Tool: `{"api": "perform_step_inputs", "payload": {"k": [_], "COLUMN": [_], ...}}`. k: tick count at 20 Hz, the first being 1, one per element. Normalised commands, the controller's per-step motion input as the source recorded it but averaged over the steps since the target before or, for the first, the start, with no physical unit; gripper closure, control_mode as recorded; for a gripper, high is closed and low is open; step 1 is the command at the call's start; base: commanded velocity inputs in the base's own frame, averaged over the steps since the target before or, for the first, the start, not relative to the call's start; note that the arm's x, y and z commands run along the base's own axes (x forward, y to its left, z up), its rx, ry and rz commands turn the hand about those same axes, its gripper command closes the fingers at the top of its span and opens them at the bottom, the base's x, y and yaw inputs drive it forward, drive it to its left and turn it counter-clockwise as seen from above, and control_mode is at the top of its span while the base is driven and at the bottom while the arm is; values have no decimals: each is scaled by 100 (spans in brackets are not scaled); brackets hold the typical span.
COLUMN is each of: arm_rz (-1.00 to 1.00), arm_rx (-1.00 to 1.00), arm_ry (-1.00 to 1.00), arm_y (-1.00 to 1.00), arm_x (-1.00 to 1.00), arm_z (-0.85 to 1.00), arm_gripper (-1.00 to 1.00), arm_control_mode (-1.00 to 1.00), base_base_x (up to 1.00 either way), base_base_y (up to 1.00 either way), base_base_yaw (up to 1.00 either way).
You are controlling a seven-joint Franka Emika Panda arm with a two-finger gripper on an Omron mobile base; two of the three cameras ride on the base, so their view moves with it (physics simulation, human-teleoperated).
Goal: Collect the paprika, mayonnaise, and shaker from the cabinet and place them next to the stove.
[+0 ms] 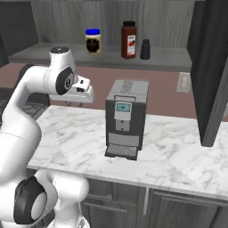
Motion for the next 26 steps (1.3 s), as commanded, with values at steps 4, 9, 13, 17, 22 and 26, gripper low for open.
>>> {"api": "perform_step_inputs", "payload": {"k": [4,9,13,17,22,26], "arm_rz": [0,-7,-7,-4,-1,0], "arm_rx": [0,2,0,0,0,0], "arm_ry": [-5,-18,-20,-18,-12,-8], "arm_y": [-7,-29,-32,-28,-7,17], "arm_x": [-3,-27,-26,-19,-5,9], "arm_z": [0,14,35,47,66,71], "arm_gripper": [-100,-100,-100,-100,-100,-100], "arm_control_mode": [-100,-100,-100,-100,-100,-100], "base_base_x": [0,0,0,0,0,0], "base_base_y": [0,0,0,0,0,0], "base_base_yaw": [0,0,0,0,0,0]}}
